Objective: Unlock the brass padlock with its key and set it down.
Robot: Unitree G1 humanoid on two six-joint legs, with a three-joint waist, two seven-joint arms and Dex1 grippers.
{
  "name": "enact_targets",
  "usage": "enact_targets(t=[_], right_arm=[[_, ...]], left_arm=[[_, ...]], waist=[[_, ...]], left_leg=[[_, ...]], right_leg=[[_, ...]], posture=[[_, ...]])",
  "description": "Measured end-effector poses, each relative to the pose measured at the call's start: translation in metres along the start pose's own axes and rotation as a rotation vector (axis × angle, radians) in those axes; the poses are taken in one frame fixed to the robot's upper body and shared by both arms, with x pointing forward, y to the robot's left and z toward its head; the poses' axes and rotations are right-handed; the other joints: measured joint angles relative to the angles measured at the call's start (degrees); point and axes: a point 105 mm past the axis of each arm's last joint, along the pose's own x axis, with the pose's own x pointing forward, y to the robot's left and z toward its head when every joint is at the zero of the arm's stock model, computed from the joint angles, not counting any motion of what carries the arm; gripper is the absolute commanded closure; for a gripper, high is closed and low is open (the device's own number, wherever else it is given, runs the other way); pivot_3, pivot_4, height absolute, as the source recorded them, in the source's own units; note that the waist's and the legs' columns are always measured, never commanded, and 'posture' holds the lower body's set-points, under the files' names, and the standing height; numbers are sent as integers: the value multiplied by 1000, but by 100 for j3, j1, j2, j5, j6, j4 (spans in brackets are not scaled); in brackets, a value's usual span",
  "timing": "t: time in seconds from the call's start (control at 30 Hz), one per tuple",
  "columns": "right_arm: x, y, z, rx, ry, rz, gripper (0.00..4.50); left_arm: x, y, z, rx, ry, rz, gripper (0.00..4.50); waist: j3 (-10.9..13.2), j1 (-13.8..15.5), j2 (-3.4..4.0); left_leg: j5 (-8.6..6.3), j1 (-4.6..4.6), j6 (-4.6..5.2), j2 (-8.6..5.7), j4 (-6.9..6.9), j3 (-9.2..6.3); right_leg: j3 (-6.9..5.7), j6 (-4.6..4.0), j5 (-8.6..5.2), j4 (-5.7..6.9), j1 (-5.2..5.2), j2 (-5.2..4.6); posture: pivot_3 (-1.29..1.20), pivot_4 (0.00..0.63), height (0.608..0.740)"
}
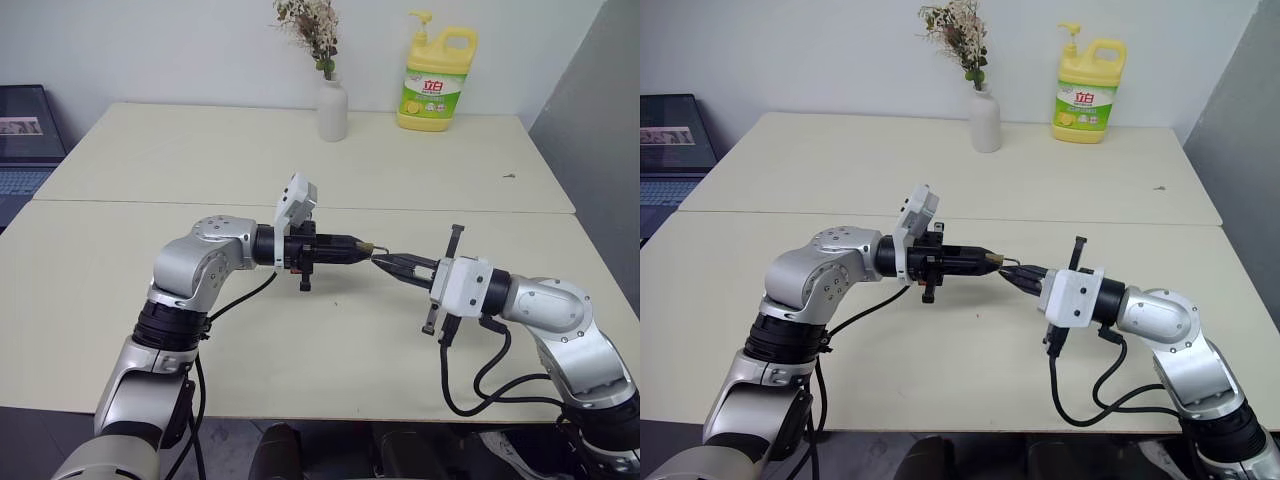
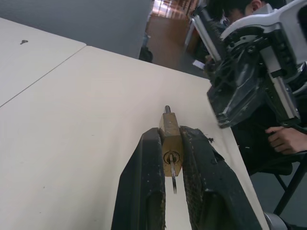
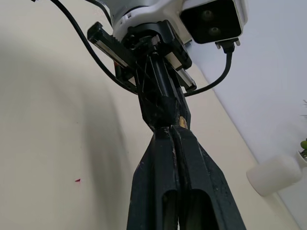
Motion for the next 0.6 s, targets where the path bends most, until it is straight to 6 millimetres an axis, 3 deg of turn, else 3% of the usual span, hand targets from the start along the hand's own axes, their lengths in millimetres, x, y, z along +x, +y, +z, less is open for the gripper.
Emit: enact_targets(t=[0.6], right_arm=[[-5, 1, -26, 36, 57, 18, 4500]], left_arm=[[-3, -11, -2, 15, 18, -55, 4329]], waist=[[0, -3, 0]], left_leg=[[0, 1, 0, 0, 0, 0]], right_leg=[[0, 0, 0, 0, 0, 0]], posture=[[0, 150, 740]])
